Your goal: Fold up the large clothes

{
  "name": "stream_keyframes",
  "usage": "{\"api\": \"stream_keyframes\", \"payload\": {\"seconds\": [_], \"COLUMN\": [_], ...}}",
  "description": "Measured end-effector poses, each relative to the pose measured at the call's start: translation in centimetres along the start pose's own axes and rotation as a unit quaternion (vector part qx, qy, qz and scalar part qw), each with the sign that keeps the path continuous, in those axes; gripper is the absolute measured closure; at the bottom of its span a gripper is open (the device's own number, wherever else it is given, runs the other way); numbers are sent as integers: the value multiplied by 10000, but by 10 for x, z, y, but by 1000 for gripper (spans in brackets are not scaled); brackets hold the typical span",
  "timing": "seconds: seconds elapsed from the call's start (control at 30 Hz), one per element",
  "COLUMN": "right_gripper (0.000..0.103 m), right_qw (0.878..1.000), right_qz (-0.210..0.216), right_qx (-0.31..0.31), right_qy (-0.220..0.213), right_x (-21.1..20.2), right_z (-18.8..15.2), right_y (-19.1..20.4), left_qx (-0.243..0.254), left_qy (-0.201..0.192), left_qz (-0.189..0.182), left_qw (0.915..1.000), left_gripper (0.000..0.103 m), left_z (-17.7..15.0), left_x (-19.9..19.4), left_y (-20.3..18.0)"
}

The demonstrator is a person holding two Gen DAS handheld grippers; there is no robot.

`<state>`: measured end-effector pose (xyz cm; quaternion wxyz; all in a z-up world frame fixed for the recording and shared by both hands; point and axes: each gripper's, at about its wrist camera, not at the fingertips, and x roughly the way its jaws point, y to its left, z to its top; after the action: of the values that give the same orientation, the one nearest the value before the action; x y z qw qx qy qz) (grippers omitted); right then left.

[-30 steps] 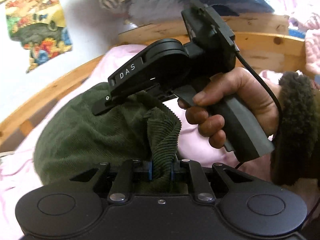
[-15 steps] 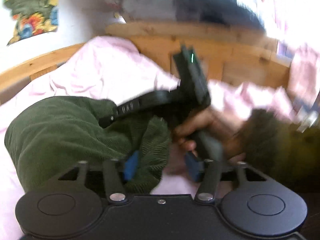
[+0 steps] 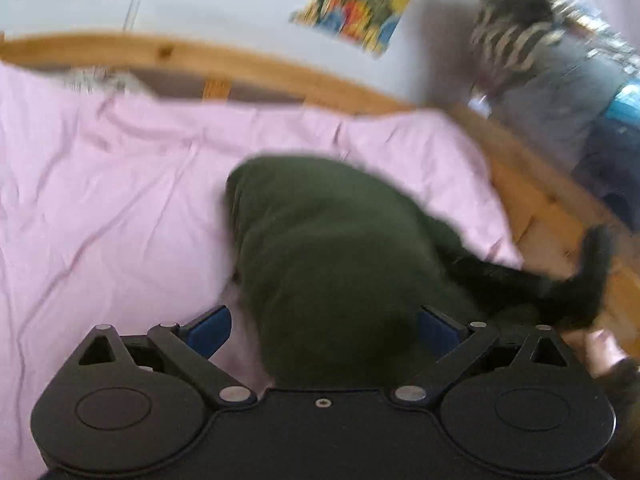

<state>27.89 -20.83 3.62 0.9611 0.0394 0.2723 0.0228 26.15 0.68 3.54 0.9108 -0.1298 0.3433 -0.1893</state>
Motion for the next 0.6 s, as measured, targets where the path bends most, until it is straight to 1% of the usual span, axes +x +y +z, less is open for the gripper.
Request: {"api": "stream_keyframes", "payload": {"seconds": [0.03,0.1,0.13,0.2,0.23,0.27,0.37,0.4,0.5,0.53,0.6], "right_gripper": [60,51,41,31,31,31,30,30,27,22,16], "right_qw": [9996,9963,9933,9829,9793,9794,9826,9814,9758,9744,9753], "right_qz": [-226,-595,-730,-969,-919,-708,204,413,571,601,598], "right_qx": [-187,-559,-810,-1384,-1559,-1620,-1611,-1689,-2050,-2127,-2112], "right_qy": [-55,-270,-395,-738,-909,-978,-906,-816,-510,-407,-265], "right_x": [-6,-18,-22,-26,-26,-23,0,10,36,43,56], "right_z": [6,19,26,40,46,51,60,60,51,47,40], "right_y": [6,24,36,61,73,81,95,98,105,105,103], "left_qx": [-126,-506,-544,-429,-370,-356,-459,-453,-497,-537,-632], "left_qy": [125,242,289,331,341,372,448,452,454,448,454], "left_qz": [-78,-374,-439,-525,-566,-613,-709,-735,-783,-797,-839], "left_qw": [9998,9977,9971,9971,9971,9968,9954,9952,9947,9944,9934], "left_gripper": [0,1,1,1,1,1,1,1,1,1,1], "left_z": [0,-2,-7,-8,-10,-10,-8,-7,-7,-8,-10], "left_x": [5,13,13,16,18,20,28,28,30,29,29], "left_y": [7,20,24,26,25,26,26,27,27,28,30]}}
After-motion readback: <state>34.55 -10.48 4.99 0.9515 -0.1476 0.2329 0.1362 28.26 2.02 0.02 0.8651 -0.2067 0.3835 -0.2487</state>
